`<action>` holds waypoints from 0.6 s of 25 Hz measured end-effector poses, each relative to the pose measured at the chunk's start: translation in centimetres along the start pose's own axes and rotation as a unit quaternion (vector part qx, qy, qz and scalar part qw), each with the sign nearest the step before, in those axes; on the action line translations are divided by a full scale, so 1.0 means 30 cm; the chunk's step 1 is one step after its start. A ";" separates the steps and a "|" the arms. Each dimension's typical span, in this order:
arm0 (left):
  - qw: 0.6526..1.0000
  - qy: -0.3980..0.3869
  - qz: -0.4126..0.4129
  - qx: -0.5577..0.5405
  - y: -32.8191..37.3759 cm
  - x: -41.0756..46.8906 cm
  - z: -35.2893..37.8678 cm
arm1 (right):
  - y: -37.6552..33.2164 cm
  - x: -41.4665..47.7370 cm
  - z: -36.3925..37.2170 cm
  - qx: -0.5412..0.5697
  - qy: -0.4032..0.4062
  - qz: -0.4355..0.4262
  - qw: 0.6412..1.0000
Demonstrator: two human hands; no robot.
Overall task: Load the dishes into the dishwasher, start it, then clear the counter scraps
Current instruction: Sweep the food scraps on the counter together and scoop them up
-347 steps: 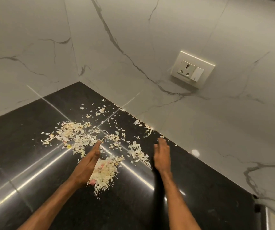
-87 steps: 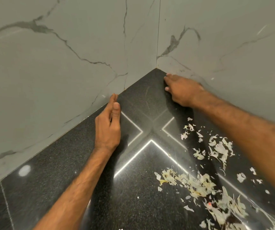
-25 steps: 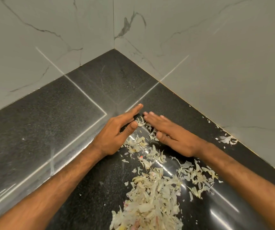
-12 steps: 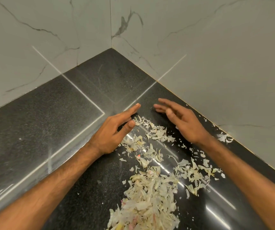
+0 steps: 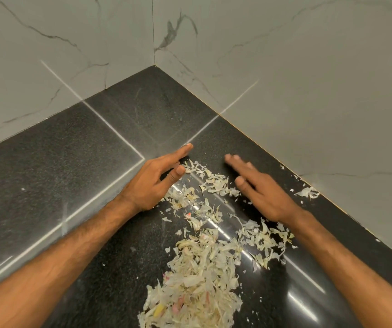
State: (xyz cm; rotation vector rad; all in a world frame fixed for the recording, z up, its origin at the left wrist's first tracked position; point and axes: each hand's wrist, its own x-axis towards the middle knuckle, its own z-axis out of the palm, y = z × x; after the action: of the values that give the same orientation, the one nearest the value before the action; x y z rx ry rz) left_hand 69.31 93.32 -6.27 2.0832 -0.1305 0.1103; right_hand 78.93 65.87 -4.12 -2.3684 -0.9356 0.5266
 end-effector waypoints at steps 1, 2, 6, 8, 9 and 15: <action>1.000 0.000 -0.001 0.001 0.001 0.002 -0.001 | -0.005 -0.023 0.006 0.017 -0.002 -0.022 1.000; 1.000 0.001 0.000 0.004 0.001 0.003 -0.003 | 0.004 -0.050 0.000 0.030 0.021 -0.020 0.999; 1.000 0.001 0.009 0.012 -0.001 0.002 0.000 | 0.176 -0.227 -0.112 -0.012 0.148 0.072 0.986; 1.000 0.002 0.008 0.016 0.001 0.003 0.002 | 0.233 -0.289 -0.133 -0.057 0.107 0.084 0.989; 1.000 0.002 0.008 0.018 0.002 0.003 0.002 | 0.231 -0.290 -0.121 -0.060 0.091 0.082 0.991; 1.000 0.005 0.005 0.013 0.003 0.001 0.001 | 0.120 -0.205 -0.029 0.055 0.094 -0.006 0.994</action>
State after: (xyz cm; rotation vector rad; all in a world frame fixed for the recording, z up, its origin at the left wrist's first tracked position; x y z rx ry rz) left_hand 69.33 93.24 -6.22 2.1073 -0.1332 0.1290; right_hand 77.01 58.97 -4.65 -2.2662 -0.8147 0.3333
